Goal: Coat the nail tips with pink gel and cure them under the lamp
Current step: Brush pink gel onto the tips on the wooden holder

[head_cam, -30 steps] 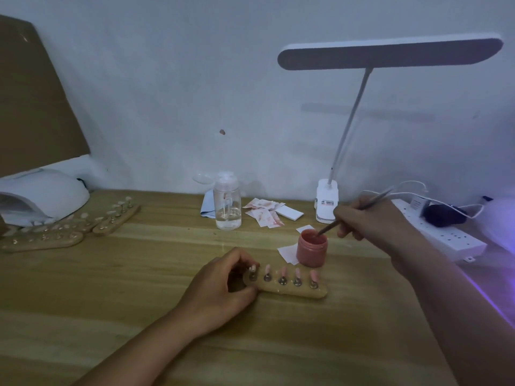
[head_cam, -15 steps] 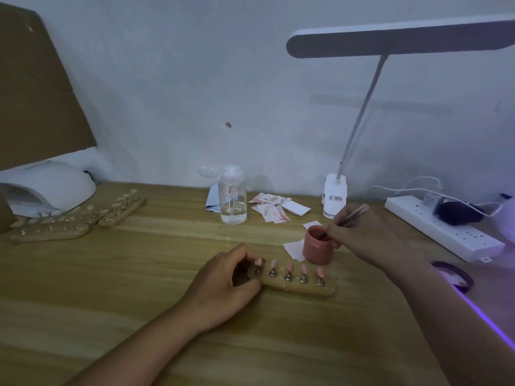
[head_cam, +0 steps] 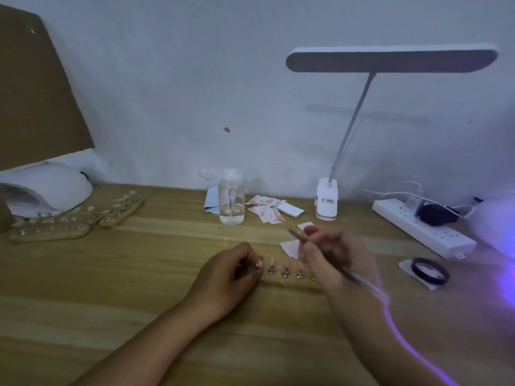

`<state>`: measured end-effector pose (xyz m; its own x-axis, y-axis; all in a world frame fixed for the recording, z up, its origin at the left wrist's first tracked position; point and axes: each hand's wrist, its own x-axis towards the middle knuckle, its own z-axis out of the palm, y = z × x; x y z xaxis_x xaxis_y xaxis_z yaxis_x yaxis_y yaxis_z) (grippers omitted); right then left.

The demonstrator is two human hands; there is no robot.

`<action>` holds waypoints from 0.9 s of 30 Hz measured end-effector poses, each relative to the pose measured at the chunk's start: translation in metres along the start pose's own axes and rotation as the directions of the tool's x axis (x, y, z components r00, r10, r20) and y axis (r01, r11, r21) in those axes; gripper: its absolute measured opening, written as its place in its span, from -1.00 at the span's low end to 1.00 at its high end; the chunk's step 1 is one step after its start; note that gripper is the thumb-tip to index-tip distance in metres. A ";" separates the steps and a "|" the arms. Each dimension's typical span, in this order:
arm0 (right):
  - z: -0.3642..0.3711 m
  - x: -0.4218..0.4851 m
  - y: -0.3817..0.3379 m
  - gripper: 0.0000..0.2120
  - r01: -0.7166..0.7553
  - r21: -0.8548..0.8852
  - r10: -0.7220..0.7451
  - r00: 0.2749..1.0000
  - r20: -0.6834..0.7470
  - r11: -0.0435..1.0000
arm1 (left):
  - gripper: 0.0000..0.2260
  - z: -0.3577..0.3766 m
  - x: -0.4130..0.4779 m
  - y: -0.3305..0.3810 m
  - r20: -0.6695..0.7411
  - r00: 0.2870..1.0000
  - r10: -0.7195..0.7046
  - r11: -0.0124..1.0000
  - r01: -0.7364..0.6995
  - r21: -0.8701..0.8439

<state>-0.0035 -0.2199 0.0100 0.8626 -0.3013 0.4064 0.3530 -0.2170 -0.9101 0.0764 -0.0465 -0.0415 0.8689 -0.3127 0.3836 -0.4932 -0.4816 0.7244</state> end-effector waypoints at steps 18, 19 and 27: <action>0.014 -0.020 0.027 -0.78 0.047 -0.251 -0.015 0.992 0.129 0.967 | -0.91 0.000 0.004 -0.004 -0.025 0.999 0.019 0.999 -0.020 -0.035; 0.015 -0.020 0.028 -0.79 0.041 -0.251 -0.007 0.991 0.135 0.967 | -0.91 0.000 0.004 -0.003 -0.024 1.000 0.017 0.999 -0.018 -0.040; 0.014 -0.021 0.030 -0.81 0.039 -0.255 -0.001 0.989 0.148 0.966 | -0.93 -0.001 0.003 -0.002 -0.022 1.000 0.006 0.999 -0.007 -0.042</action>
<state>-0.0056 -0.2075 -0.0270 0.9065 -0.1607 0.3905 0.2820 -0.4581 -0.8430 0.0802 -0.0459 -0.0409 0.8664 -0.2978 0.4008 -0.4974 -0.4446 0.7449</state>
